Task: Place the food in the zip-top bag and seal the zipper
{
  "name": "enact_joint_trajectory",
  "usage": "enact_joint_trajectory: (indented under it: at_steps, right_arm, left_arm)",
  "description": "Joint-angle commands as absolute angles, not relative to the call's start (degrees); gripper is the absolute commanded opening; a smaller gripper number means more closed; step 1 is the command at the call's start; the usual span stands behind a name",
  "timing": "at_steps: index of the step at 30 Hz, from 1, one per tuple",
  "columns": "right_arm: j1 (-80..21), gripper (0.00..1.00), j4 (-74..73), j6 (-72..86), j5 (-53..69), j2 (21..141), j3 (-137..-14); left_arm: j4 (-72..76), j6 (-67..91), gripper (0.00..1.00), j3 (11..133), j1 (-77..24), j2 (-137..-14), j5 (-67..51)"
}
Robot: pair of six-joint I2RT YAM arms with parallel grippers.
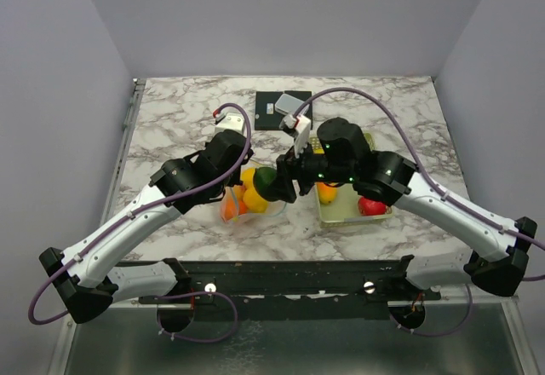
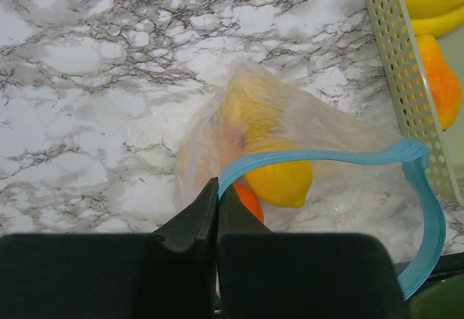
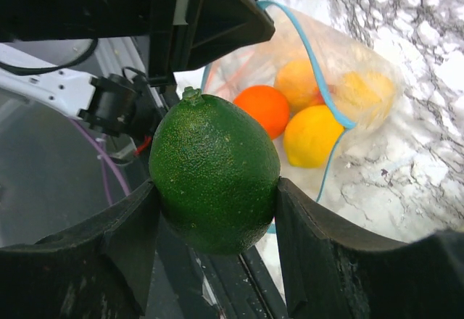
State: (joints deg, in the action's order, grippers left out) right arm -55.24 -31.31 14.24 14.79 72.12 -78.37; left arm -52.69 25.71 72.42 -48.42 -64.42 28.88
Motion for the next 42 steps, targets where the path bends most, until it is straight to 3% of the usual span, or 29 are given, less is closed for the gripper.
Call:
enact_joint_trajectory:
  at_steps: [1, 24, 29, 35, 42]
  right_arm:
    - [-58.7, 0.27, -34.2, 12.3, 6.4, 76.1, -81.1]
    - [-61.1, 0.31, -34.8, 19.1, -10.0, 89.4, -86.2]
    - [-61.1, 0.41, -34.2, 22.0, -12.0, 91.6, -88.1]
    - [-61.1, 0.67, -33.7, 24.6, -11.8, 93.2, -89.5]
    - [-61.1, 0.84, -31.9, 24.9, -9.1, 92.0, -88.3]
  left_arm:
    - [-51.9, 26.2, 0.0, 73.6, -48.2, -63.7, 27.9]
    - [-51.8, 26.8, 0.0, 73.4, -48.2, -63.7, 27.1]
    - [-51.7, 27.0, 0.0, 73.2, -48.2, -63.8, 26.7]
    - [-51.7, 27.0, 0.0, 73.2, -48.2, -63.8, 26.9]
    - [-51.7, 26.9, 0.0, 73.0, -48.2, -63.9, 27.1]
